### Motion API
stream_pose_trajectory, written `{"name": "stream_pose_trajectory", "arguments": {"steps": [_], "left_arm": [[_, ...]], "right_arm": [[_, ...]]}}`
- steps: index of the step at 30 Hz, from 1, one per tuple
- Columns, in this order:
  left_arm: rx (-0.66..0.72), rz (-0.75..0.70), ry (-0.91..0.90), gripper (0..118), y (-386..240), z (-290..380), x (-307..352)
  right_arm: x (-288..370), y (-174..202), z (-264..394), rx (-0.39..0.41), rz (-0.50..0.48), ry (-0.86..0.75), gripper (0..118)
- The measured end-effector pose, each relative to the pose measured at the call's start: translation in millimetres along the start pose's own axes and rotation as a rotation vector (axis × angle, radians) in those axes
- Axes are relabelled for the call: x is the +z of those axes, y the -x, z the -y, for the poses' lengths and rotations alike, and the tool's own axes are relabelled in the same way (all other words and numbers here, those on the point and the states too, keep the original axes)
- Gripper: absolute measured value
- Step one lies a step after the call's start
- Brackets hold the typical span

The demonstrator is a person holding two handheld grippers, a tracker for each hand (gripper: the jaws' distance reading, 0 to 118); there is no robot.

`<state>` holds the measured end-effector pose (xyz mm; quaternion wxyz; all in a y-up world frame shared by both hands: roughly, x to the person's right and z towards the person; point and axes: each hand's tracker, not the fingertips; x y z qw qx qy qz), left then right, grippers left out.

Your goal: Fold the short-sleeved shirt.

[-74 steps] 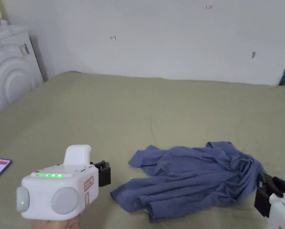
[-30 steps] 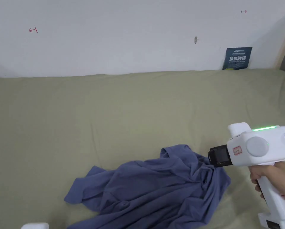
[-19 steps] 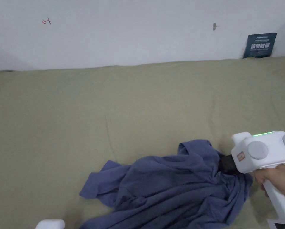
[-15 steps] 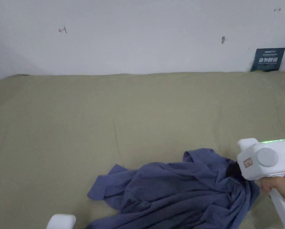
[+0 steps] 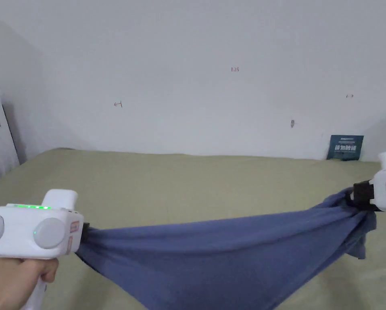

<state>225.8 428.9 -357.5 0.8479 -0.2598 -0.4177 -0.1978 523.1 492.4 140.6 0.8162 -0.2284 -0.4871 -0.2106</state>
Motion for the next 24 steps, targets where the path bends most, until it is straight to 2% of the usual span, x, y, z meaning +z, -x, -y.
{"name": "stream_pose_trajectory", "arguments": {"steps": [2, 7, 11, 19, 24], "left_arm": [[0.019, -0.009, -0.042, 0, 9.8, -28.0, 18.7], [0.014, -0.05, -0.151, 0, 14.8, -84.9, 64.4], [0.031, -0.069, -0.195, 0, 13.2, -116.2, 87.5], [0.09, -0.088, -0.206, 0, 12.7, -176.4, 86.1], [0.053, -0.138, -0.231, 0, 1.1, -204.9, 65.9]], "right_arm": [[26.4, -0.7, -9.9, 0.001, -0.015, -0.029, 6], [72.9, 11.0, -35.9, 0.038, 0.018, -0.125, 6], [86.2, 17.3, -59.1, 0.051, 0.033, -0.163, 6], [71.7, 27.4, -109.0, 0.079, 0.06, -0.193, 6], [41.9, 36.6, -142.3, 0.08, 0.083, -0.201, 6]]}}
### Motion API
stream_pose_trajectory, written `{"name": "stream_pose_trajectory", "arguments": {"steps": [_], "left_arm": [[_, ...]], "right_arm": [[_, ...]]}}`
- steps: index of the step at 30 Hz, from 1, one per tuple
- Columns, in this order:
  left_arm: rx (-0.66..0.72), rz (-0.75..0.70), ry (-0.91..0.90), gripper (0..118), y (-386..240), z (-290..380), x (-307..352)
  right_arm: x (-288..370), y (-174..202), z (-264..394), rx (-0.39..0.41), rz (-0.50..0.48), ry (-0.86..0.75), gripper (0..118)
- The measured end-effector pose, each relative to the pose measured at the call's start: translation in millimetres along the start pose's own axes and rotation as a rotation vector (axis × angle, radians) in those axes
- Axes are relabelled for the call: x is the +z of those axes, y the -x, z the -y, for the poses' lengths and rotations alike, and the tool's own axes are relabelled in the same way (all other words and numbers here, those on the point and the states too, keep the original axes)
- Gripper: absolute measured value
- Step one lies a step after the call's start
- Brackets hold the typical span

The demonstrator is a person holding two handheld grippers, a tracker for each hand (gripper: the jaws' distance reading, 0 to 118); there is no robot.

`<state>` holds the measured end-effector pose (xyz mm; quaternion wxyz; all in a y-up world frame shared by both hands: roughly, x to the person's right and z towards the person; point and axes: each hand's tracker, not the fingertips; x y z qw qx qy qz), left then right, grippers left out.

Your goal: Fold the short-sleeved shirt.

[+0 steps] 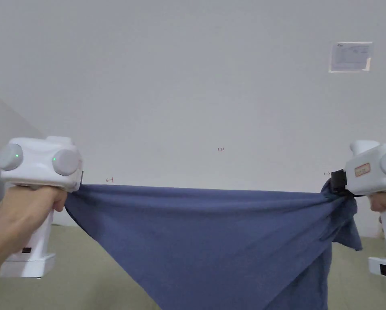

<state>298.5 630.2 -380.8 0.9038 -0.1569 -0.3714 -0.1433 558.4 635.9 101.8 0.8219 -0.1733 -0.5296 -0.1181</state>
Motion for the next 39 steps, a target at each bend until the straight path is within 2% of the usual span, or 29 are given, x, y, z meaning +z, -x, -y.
{"name": "stream_pose_trajectory", "arguments": {"steps": [4, 16, 23, 26, 32, 34, 38, 39], "left_arm": [[0.028, -0.012, -0.002, 0, -9.8, -16.7, -31.3], [-0.033, -0.096, -0.028, 0, -53.5, -56.7, -142.2], [-0.028, -0.129, -0.02, 0, -69.1, -62.0, -205.5], [-0.004, -0.14, -0.015, 0, -69.3, -60.4, -226.9], [0.006, -0.129, 0.018, 0, -77.1, -29.0, -255.4], [-0.007, -0.09, 0.062, 0, -80.7, -2.5, -262.9], [-0.039, -0.035, 0.169, 0, -89.2, 70.1, -259.4], [-0.026, -0.015, 0.189, 0, -89.6, 89.5, -255.0]], "right_arm": [[-33.0, 6.5, -20.8, -0.011, 0.031, -0.016, 6], [-153.7, 34.0, -71.9, 0.02, 0.088, -0.05, 6], [-214.7, 52.9, -81.6, 0.014, 0.097, -0.054, 6], [-237.9, 61.0, -79.5, 0.047, 0.105, -0.043, 6], [-273.9, 61.7, -43.6, 0.031, 0.098, -0.009, 6], [-279.9, 59.9, -16.4, 0.048, 0.106, 0.03, 6], [-271.1, 42.7, 61.4, -0.022, 0.082, 0.13, 6], [-266.8, 41.0, 84.1, -0.015, 0.094, 0.178, 6]]}}
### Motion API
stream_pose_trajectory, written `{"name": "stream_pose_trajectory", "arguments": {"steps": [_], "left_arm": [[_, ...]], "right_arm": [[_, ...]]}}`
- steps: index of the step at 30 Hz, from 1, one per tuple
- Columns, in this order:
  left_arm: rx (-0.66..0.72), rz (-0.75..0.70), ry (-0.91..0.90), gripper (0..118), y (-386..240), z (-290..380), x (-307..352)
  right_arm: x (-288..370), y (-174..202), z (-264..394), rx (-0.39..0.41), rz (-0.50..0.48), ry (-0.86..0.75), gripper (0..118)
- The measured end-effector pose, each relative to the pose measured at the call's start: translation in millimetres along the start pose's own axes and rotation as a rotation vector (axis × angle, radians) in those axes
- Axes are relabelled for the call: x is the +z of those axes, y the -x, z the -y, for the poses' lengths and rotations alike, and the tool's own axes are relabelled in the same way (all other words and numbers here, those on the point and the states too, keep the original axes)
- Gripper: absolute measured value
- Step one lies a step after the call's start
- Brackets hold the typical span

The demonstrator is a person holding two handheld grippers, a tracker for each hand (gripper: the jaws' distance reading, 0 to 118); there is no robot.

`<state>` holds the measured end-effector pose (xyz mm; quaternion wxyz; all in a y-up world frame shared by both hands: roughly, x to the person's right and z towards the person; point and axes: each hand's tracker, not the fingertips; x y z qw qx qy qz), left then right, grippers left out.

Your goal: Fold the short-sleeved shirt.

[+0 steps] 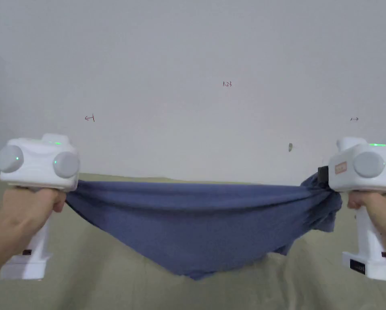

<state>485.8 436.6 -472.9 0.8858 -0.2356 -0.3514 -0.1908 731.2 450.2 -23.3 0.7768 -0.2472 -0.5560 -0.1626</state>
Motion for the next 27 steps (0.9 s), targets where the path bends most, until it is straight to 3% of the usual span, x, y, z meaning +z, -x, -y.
{"name": "stream_pose_trajectory", "arguments": {"steps": [5, 7, 13, 17, 20, 27], "left_arm": [[-0.032, 0.06, 0.125, 0, 1.2, 125.9, 18.6], [-0.053, 0.066, 0.169, 0, 5.5, 170.8, 31.9], [-0.068, 0.108, 0.292, 0, 41.8, 282.3, 83.8], [-0.059, 0.128, 0.332, 0, 63.5, 324.7, 129.7], [-0.065, 0.141, 0.335, 0, 74.8, 348.1, 155.6], [-0.059, 0.163, 0.343, 0, 81.6, 377.7, 177.4]], "right_arm": [[11.6, -29.5, 120.6, 0.0, -0.003, 0.151, 6], [26.9, -38.3, 172.0, -0.058, -0.016, 0.208, 6], [95.5, -61.5, 287.5, 0.016, -0.019, 0.283, 6], [141.7, -79.1, 334.3, -0.037, -0.075, 0.297, 6], [165.6, -88.1, 360.3, -0.002, -0.07, 0.31, 6], [189.0, -105.5, 384.8, -0.043, -0.063, 0.299, 6]]}}
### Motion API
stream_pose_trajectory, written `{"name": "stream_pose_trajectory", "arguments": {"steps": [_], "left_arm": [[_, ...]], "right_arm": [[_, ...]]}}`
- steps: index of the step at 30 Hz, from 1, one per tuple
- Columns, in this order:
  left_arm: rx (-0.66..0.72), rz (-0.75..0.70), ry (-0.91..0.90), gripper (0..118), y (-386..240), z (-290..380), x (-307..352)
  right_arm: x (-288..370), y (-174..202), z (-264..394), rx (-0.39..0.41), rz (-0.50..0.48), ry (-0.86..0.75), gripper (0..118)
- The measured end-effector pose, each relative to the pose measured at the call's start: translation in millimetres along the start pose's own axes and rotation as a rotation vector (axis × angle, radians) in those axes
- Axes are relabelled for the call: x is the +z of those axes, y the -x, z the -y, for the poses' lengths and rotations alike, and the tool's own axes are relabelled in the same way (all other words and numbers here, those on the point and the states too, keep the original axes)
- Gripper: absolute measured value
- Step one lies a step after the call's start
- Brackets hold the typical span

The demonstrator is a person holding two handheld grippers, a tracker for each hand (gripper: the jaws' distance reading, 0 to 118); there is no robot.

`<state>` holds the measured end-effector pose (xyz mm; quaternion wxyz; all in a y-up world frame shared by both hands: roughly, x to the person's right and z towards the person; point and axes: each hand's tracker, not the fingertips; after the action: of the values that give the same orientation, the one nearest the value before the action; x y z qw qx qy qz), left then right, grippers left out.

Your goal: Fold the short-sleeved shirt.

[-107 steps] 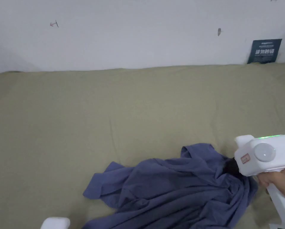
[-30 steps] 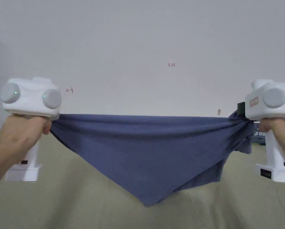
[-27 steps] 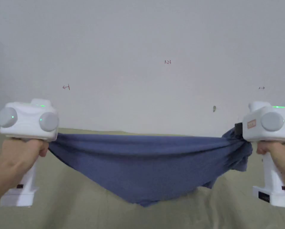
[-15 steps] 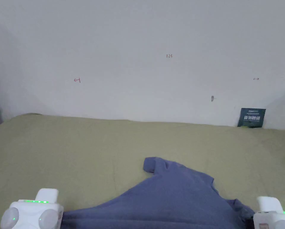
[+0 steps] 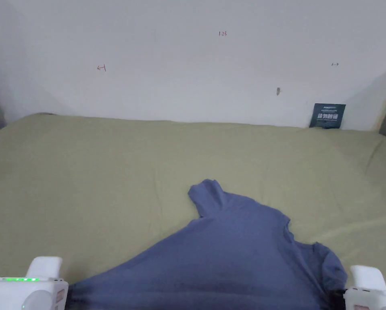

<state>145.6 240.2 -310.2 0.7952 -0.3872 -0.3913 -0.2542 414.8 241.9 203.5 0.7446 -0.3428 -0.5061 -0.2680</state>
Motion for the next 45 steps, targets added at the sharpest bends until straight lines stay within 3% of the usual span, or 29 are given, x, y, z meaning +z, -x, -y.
{"name": "stream_pose_trajectory", "arguments": {"steps": [3, 4, 5, 6, 7, 11, 14, 15, 16, 17, 18, 19, 20, 28, 31, 32, 34, 35, 41, 43, 44, 45], "left_arm": [[0.06, 0.027, -0.012, 0, 2.0, 2.3, -0.4], [0.084, 0.054, -0.042, 11, 3.8, 2.7, 1.6], [0.094, 0.068, -0.082, 47, 5.1, 3.4, 5.9], [0.095, 0.053, -0.082, 114, 6.9, 4.3, 7.2], [0.1, 0.053, -0.074, 117, 8.0, 4.7, 7.7], [0.095, 0.056, -0.148, 117, 8.4, -5.0, 15.4], [0.05, 0.002, -0.189, 115, 8.1, 4.4, 47.1], [0.043, 0.0, -0.203, 109, 7.8, 6.5, 51.7], [0.24, 0.235, -0.214, 93, -1.5, 12.6, 49.8], [0.214, 0.224, -0.218, 48, 0.4, 16.0, 56.3], [0.208, 0.231, -0.22, 0, 0.7, 19.0, 59.8], [0.21, 0.227, -0.218, 0, 1.0, 23.2, 56.6], [0.352, 0.343, -0.284, 0, -4.3, 27.6, 53.4], [0.355, 0.358, -0.23, 0, 29.6, 39.5, 44.5], [0.362, 0.439, -0.19, 0, 37.1, 36.1, 34.0], [0.077, 0.145, -0.118, 10, 53.2, 33.6, 34.4], [0.079, 0.19, -0.064, 110, 48.4, 26.9, 17.0], [0.087, 0.186, -0.057, 118, 46.7, 26.4, 15.3], [0.055, 0.167, 0.025, 114, 28.3, 4.0, -30.6], [0.037, 0.15, 0.044, 106, 21.5, 2.6, -43.0], [0.264, 0.492, 0.049, 98, 1.4, 6.7, -47.4], [0.22, 0.449, 0.058, 93, 2.2, 6.6, -50.2]], "right_arm": [[1.4, 3.0, -2.5, -0.025, -0.011, -0.01, 11], [3.5, 2.8, -2.4, -0.022, 0.017, -0.027, 32], [5.3, 0.7, -2.9, -0.006, 0.051, -0.04, 71], [5.9, 4.0, -1.6, -0.004, 0.037, -0.026, 116], [14.6, 5.0, 0.8, -0.006, 0.076, -0.044, 118], [36.2, 15.6, 2.9, -0.014, 0.07, -0.088, 118], [49.1, 15.4, 6.9, -0.011, 0.024, -0.143, 118], [53.8, 17.8, 9.4, 0.002, 0.016, -0.167, 109], [58.1, 22.0, 11.8, 0.018, 0.016, -0.19, 82], [62.7, 27.5, 13.8, 0.045, 0.021, -0.214, 31], [62.6, 27.0, 15.1, 0.059, 0.045, -0.226, 1], [61.6, 27.8, 16.8, 0.064, 0.075, -0.233, 1], [61.8, 27.8, 18.5, 0.062, 0.038, -0.242, 1], [57.5, 39.2, 16.5, 0.081, -0.013, -0.217, 1], [62.9, 50.4, 15.9, 0.087, -0.018, -0.215, 1], [62.8, 52.9, 15.8, 0.086, -0.022, -0.213, 1], [60.2, 54.9, 12.7, 0.092, -0.026, -0.2, 1], [59.7, 56.2, 12.0, 0.098, -0.026, -0.2, 1], [54.1, 62.7, 4.3, 0.102, -0.031, -0.17, 1], [50.3, 63.1, 1.0, 0.108, -0.027, -0.166, 1], [48.6, 63.4, -0.4, 0.11, -0.034, -0.157, 1], [46.5, 64.8, -1.0, 0.113, -0.032, -0.154, 1]]}}
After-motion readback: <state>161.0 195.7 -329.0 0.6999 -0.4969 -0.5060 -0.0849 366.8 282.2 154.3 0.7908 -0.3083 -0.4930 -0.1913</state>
